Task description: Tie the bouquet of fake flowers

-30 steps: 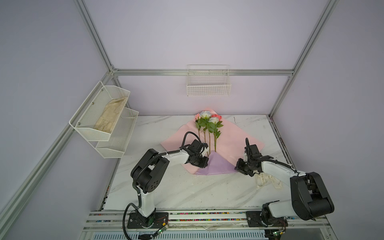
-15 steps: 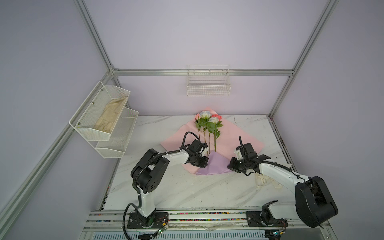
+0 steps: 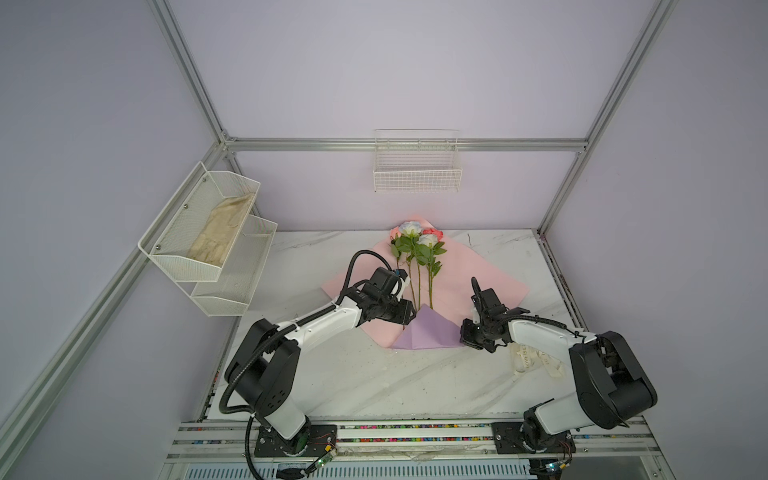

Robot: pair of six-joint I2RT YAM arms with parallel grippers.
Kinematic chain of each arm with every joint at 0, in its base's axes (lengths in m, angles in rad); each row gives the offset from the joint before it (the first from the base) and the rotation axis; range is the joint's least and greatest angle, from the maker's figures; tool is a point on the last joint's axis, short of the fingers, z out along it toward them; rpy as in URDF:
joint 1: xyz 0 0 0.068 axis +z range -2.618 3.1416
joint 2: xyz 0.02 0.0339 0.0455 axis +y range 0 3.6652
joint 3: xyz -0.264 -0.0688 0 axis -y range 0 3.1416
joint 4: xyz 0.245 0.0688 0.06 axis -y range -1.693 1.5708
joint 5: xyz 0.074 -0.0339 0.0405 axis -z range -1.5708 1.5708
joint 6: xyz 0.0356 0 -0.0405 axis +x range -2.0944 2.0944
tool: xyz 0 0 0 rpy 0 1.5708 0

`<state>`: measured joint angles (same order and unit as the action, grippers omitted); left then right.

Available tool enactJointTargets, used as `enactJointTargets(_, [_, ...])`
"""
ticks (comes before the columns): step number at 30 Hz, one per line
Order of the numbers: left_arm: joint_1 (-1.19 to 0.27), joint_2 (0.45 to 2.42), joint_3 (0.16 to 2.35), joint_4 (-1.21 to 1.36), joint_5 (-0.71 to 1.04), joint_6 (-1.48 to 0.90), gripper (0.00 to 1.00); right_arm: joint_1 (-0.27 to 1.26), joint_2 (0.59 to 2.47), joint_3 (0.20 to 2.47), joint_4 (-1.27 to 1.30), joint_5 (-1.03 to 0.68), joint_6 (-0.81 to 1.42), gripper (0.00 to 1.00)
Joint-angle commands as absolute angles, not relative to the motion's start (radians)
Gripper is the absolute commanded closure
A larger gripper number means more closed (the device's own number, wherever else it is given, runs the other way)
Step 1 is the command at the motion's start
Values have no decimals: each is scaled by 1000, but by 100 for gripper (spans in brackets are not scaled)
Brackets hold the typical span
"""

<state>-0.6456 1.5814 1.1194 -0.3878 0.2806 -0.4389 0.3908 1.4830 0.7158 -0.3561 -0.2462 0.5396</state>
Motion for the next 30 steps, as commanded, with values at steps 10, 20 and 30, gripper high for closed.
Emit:
enactJointTargets(10, [-700,1611,963,-351,334,-526,78,390,1494,715,-367,-226,544,85])
enactJointTargets(20, [-686,1691,883,-345,214,-552,81,391,1461,724,-386,-219,552,80])
enactJointTargets(30, [-685,1680,804,-324,204,-576,82,390,1431,710,-430,-158,568,76])
